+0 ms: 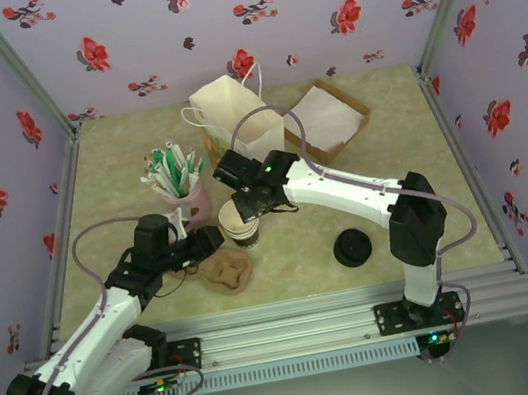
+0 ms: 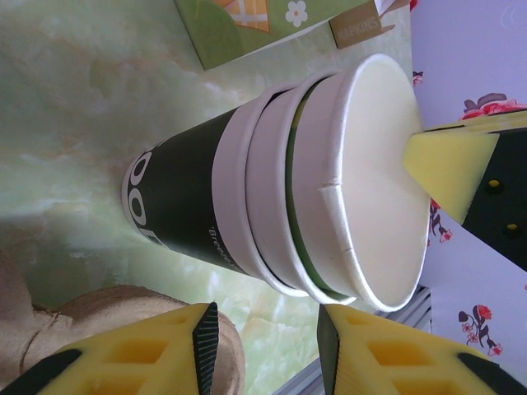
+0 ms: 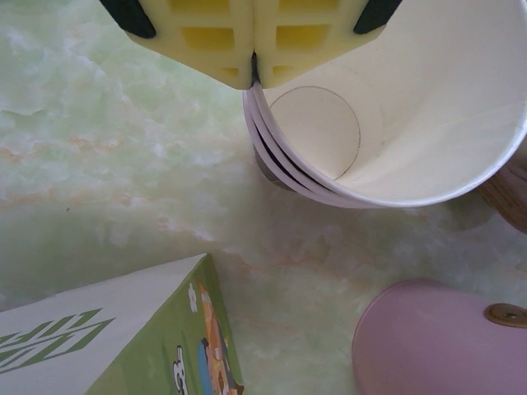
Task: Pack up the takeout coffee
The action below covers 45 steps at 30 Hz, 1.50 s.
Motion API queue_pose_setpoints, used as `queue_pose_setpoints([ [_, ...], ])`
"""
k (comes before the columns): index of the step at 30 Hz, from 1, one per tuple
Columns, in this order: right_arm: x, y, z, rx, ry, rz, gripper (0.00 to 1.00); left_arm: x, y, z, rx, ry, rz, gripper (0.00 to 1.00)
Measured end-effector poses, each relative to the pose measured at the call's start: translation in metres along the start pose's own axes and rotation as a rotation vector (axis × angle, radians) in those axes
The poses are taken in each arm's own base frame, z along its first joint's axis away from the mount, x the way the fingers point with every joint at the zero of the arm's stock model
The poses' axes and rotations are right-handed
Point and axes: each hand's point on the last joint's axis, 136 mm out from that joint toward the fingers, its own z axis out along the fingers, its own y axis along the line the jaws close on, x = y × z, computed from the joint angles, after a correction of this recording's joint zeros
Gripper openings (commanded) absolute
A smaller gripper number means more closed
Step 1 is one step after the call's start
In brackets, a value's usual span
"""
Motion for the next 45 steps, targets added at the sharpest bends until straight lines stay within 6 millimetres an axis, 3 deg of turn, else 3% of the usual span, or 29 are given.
queue_pose_setpoints([
  [14,0.0026,0.0055,-0.0027,-0.058,0.003,0.04,0.0,0.0006,0.0013,0.0008,0.001,-0.001,-0.005,0.47],
  [45,0.0025,0.0063,-0.0048,-0.155,0.009,0.137,0.0,0.0048,0.007,0.005,0.021,-0.004,-0.016,0.46],
])
